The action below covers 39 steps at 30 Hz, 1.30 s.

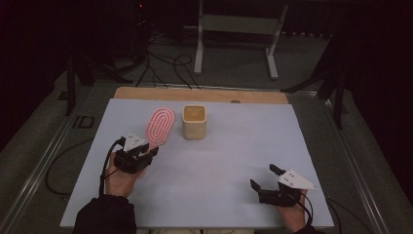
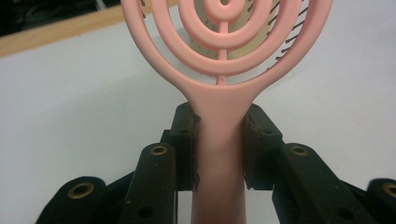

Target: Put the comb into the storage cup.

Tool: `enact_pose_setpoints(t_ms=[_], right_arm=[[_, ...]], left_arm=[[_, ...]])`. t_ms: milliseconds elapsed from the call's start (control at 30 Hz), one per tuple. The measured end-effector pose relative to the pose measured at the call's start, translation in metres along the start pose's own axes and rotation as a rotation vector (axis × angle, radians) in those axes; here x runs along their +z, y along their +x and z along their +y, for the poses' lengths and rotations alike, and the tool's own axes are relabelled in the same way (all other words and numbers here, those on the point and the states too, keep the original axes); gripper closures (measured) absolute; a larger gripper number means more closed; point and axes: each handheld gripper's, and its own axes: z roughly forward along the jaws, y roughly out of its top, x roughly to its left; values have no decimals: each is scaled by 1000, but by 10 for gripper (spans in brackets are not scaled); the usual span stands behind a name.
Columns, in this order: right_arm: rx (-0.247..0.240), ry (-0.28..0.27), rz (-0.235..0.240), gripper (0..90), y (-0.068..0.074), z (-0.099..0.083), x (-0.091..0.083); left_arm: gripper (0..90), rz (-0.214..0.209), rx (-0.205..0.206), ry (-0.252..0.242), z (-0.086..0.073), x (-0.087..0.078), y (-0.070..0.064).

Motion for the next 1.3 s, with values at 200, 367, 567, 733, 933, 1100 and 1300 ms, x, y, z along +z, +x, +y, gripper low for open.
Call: enact_pose_setpoints(t_ms=[200,367,567,733,933,1100,1300], right_arm=[[1,4,2,88,1,0,0],[5,6,5,88,2,0,1],[7,10,8,88,1,0,2],[8,12,11,88,1,0,3],[33,1,-6,88,-2,2,2],[26,-11,-3,88,-3,8,1],[4,-23,24,88,1,23,4]], left_arm=[[701,-2,34,-34,3,-2,-9],[701,6,72,-43,2,2,-18],[701,-3,100,-69,3,5,-29],[701,-22,127,-101,3,8,-37],[700,-33,149,-122,3,10,-43],[700,-38,147,-139,3,10,-45],[701,-34,142,-156,2,10,-48]])
